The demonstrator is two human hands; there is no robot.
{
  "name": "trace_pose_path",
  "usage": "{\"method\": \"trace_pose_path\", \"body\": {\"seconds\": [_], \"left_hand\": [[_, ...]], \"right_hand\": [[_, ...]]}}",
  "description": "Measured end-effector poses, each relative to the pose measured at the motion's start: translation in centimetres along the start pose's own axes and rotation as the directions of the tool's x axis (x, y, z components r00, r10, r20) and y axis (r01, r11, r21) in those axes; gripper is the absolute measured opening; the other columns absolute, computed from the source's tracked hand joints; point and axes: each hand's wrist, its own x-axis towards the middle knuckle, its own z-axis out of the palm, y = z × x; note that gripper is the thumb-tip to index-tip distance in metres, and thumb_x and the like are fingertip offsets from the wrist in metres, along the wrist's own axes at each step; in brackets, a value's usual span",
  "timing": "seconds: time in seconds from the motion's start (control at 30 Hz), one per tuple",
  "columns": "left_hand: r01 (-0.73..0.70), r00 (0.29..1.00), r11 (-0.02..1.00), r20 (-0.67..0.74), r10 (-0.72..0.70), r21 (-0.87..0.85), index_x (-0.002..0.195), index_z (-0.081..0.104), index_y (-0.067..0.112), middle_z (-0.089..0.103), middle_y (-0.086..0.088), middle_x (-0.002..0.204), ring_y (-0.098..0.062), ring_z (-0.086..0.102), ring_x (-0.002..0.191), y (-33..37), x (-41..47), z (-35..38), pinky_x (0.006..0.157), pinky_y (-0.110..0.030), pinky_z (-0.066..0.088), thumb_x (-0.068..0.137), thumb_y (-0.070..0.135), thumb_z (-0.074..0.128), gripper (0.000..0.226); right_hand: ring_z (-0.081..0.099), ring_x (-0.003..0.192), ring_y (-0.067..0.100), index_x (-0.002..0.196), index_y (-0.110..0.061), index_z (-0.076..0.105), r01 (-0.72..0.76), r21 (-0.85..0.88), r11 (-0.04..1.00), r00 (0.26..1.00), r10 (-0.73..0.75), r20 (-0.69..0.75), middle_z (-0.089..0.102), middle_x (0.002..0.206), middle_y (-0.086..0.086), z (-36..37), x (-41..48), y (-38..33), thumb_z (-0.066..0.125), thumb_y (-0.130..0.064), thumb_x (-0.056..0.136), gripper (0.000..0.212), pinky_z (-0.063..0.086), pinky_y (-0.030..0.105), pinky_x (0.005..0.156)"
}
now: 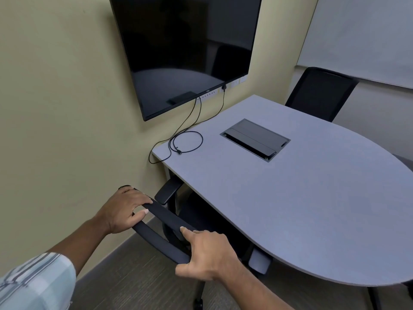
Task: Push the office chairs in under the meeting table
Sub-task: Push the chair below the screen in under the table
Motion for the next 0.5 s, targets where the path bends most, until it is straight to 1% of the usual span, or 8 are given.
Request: {"method": "trace_pose_path", "body": {"seconds": [0.07, 0.2, 0.33, 0.4, 0.5], "left_hand": [[-0.013, 1.0, 1.0, -0.01, 0.013, 0.006, 0.119, 0.079, 0.028, 0.077, 0.012, 0.119, -0.016, 0.07, 0.112, -0.4, 1.5, 0.0, 0.111, -0.036, 0.036, 0.094, 0.05, 0.046, 0.047], [-0.038, 0.999, 0.999, -0.014, 0.038, 0.006, 0.12, 0.078, 0.028, 0.077, 0.011, 0.119, -0.017, 0.069, 0.112, -1.5, 4.3, 0.0, 0.11, -0.036, 0.036, 0.096, 0.052, 0.046, 0.047], [-0.07, 0.997, 0.998, -0.026, 0.07, 0.006, 0.12, 0.078, 0.027, 0.077, 0.011, 0.119, -0.017, 0.07, 0.111, -2.9, 6.5, 0.1, 0.109, -0.037, 0.038, 0.097, 0.05, 0.047, 0.045], [-0.09, 0.995, 0.996, -0.034, 0.09, 0.006, 0.12, 0.078, 0.027, 0.077, 0.011, 0.117, -0.017, 0.07, 0.109, -3.7, 7.5, 0.3, 0.107, -0.036, 0.039, 0.098, 0.049, 0.048, 0.043], [-0.11, 0.994, 0.994, -0.024, 0.11, 0.005, 0.121, 0.077, 0.026, 0.077, 0.008, 0.119, -0.019, 0.069, 0.112, -5.1, 8.9, 0.3, 0.106, -0.038, 0.041, 0.1, 0.049, 0.046, 0.044]], "right_hand": [[0.068, 0.111, 0.029, 0.163, -0.036, 0.024, -0.01, 0.007, 1.0, 1.0, 0.01, -0.011, 0.068, 0.135, 0.0, -0.4, 1.1, 0.6, 0.049, -0.077, 0.069, 0.106, 0.057, 0.048, 0.089], [0.066, 0.124, 0.031, 0.164, -0.039, 0.019, -0.031, 0.007, 0.999, 0.999, 0.031, -0.033, 0.059, 0.155, 0.003, -0.8, 3.4, 1.5, 0.047, -0.079, 0.068, 0.108, 0.057, 0.049, 0.092], [0.062, 0.135, 0.031, 0.165, -0.039, 0.016, -0.047, 0.015, 0.999, 0.997, 0.048, -0.053, 0.049, 0.165, 0.007, -1.0, 5.5, 2.2, 0.046, -0.08, 0.066, 0.111, 0.055, 0.05, 0.095], [0.062, 0.135, 0.032, 0.166, -0.038, 0.015, -0.053, 0.013, 0.998, 0.997, 0.054, -0.063, 0.047, 0.166, 0.01, -1.1, 6.4, 2.4, 0.046, -0.08, 0.067, 0.112, 0.054, 0.05, 0.093], [0.065, 0.129, 0.035, 0.166, -0.036, 0.013, -0.065, 0.008, 0.998, 0.995, 0.065, -0.079, 0.046, 0.166, 0.013, -1.2, 7.7, 2.3, 0.047, -0.079, 0.068, 0.113, 0.053, 0.049, 0.089]]}}
